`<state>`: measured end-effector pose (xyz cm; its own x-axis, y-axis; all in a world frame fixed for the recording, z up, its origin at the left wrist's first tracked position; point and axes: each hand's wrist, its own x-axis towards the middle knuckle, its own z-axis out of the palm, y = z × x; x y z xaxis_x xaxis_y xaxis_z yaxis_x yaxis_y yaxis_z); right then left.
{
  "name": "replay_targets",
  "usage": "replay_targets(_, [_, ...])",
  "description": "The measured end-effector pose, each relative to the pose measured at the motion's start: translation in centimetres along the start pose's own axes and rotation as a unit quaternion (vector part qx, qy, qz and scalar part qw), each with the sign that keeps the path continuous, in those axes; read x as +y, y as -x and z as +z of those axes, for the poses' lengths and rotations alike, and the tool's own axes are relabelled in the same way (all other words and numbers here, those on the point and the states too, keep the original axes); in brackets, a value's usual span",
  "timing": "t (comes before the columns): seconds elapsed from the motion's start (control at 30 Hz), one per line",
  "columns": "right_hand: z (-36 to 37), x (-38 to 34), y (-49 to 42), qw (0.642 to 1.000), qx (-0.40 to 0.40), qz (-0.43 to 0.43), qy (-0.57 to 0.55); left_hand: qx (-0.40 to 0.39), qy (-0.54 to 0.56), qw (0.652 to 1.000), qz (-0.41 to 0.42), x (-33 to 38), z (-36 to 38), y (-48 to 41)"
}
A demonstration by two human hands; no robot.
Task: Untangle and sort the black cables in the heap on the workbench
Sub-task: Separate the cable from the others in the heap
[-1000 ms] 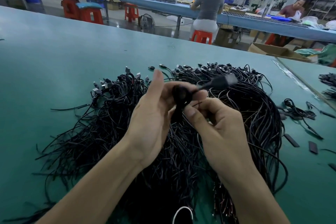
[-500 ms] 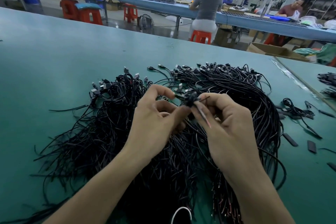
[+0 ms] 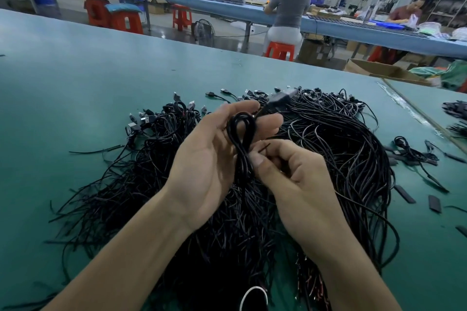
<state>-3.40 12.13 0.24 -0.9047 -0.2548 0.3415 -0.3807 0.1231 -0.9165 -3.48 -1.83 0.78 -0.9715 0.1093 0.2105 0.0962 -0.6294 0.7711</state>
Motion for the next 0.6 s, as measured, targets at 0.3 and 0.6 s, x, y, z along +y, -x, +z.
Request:
replay_targets(0.3, [-1.2, 0.6, -0.2, 1.0, 0.016, 0.005, 0.016, -0.035, -0.291, 0.953, 0.075, -0.9, -0.2, 0.2])
replay_targets(0.6, [-2.0, 0.6, -0.5, 0.996, 0.086, 0.023, 0.0, 0.116, -0.449, 0.881, 0.093, -2.5, -0.9, -0.1])
